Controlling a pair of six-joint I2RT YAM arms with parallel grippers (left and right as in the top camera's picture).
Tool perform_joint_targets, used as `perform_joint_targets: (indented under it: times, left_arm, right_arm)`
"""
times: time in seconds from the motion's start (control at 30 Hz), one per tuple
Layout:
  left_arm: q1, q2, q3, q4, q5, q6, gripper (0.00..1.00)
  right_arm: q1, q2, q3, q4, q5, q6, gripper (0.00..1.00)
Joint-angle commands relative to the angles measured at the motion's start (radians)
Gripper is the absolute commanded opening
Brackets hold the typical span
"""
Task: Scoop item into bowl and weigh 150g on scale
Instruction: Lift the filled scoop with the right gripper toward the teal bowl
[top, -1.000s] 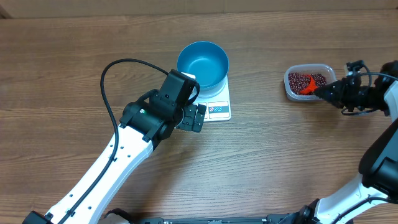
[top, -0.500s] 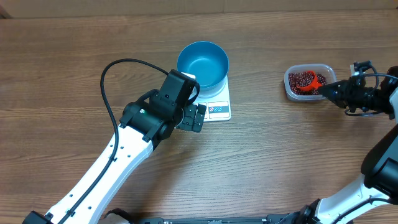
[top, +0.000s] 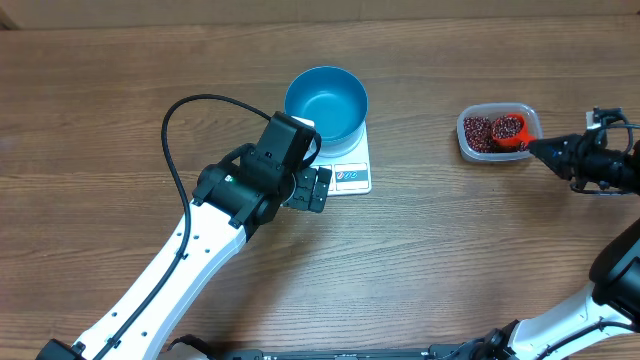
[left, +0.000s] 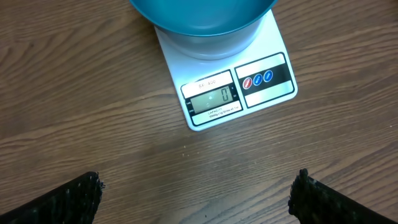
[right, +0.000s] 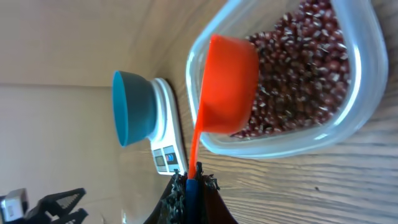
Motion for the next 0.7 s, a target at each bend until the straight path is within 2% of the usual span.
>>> perform_joint_targets:
  times: [0.0, 0.43, 0.67]
  left_arm:
    - [0.0, -0.007, -0.007, 0.002, 0.002, 0.015, 1.0]
    - [0.0, -0.007, -0.007, 0.002, 0.002, 0.015, 1.0]
    - [0.0, -0.007, -0.007, 0.002, 0.002, 0.015, 1.0]
  right_arm:
    - [-0.006, 0.0, -0.006, -0.005, -0.084, -0.025, 0.04]
    - [-0.006, 0.0, -0.006, -0.044, -0.088, -0.026, 0.04]
    - [-0.006, 0.0, -0.006, -0.093, -0.193, -0.074, 0.04]
